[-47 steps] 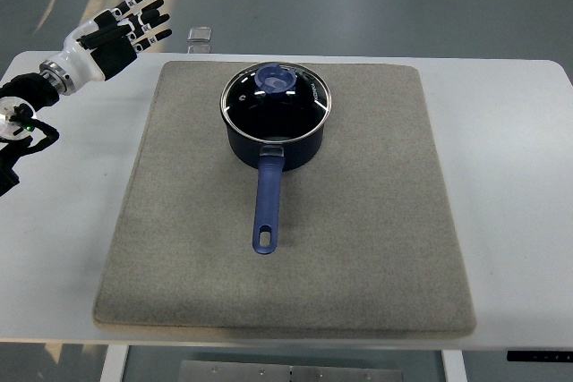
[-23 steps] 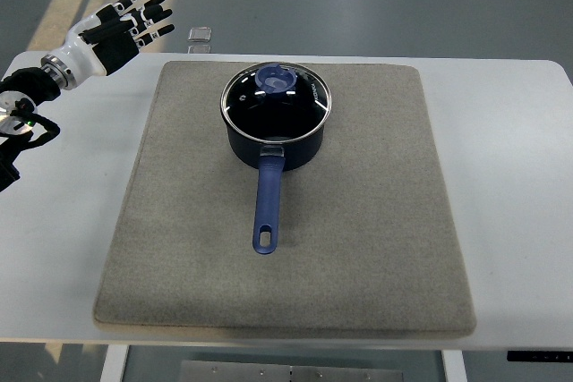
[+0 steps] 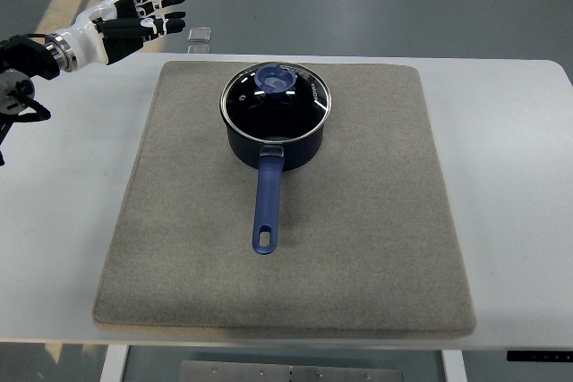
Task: Open pot lid and place left with left hand
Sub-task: 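Raise the left hand and move it toward the saucepan lid, then lower the left hand over the glass lid's blue knob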
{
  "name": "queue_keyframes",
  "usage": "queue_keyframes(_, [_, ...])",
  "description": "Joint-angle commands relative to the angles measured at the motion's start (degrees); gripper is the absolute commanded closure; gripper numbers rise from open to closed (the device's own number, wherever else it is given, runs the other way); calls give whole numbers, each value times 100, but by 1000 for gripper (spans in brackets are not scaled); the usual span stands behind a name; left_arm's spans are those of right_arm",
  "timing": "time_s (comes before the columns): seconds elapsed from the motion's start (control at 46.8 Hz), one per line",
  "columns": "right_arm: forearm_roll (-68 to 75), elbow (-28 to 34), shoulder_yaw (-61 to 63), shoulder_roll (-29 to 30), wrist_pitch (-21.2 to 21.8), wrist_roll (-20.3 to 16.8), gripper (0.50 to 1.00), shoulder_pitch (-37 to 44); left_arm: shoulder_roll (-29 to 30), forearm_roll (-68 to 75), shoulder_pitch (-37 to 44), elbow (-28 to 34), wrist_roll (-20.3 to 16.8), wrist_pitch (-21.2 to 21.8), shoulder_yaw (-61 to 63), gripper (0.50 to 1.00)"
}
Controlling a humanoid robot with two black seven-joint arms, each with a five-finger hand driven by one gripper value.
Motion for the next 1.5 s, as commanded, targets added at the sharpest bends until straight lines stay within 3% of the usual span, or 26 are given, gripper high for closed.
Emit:
queue_keyframes(0.0, [0, 0, 0, 0, 0, 0, 585, 0, 159, 556, -153, -71, -286, 1, 49, 508])
queue_keyframes(0.449, [0, 0, 0, 0, 0, 0, 585, 0, 564, 3852, -470, -1503, -1332, 1, 146, 508])
queue_keyframes(0.726, [0, 0, 0, 0, 0, 0, 585, 0, 696, 5250, -979, -2338, -1412, 1, 655, 508])
queue_keyframes(0.961, [0, 0, 0, 0, 0, 0, 585, 0, 590, 5752, -1718, -2374, -1394, 1, 1086, 508])
queue_keyframes(1.132, [0, 0, 0, 0, 0, 0, 585, 0, 37, 6428, -1815, -2339, -1385, 29, 1253, 508])
queue_keyframes(1.474, [0, 0, 0, 0, 0, 0, 585, 0, -429, 7184, -2008, -2066, -1324, 222, 1429, 512])
